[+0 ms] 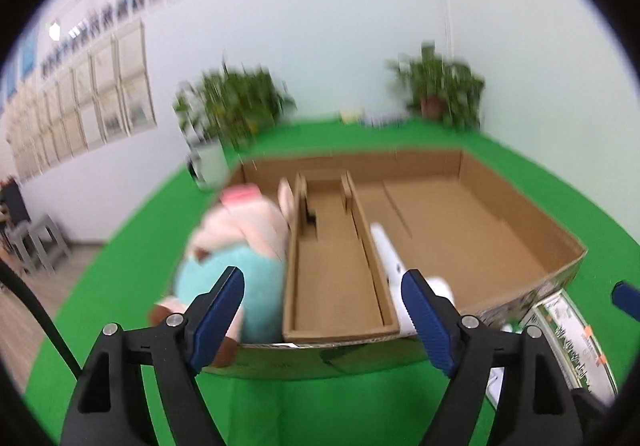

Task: Organize objects

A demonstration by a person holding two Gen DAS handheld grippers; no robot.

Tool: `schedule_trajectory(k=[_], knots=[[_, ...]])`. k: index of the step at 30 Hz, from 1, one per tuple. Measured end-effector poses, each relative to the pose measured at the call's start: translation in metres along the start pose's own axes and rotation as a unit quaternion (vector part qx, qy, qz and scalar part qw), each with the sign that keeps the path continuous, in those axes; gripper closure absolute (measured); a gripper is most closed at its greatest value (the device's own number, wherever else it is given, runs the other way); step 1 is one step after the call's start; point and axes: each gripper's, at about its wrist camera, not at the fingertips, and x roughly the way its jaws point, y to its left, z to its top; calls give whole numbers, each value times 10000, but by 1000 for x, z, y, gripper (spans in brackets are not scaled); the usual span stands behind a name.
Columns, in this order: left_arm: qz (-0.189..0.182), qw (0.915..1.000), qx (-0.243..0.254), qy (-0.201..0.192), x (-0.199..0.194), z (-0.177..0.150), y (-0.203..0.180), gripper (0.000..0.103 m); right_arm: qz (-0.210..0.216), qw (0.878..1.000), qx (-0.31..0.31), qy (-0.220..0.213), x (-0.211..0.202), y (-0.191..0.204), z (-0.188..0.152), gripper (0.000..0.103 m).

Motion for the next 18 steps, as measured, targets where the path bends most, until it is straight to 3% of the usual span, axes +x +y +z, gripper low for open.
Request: schedule_trajectory(k=[4,12,18], knots=[[28,9999,-82,-68,-20,-8,-1,22,-207,9997,-125,-80,-6,9,-4,1],[-38,9989,-179,434,-22,-35,2,22,787,9961,110,381,-6,8,-30,1],[-149,9977,-164,646,-20,-47,-2,22,804,9916,313,966,23,3,-39,5]])
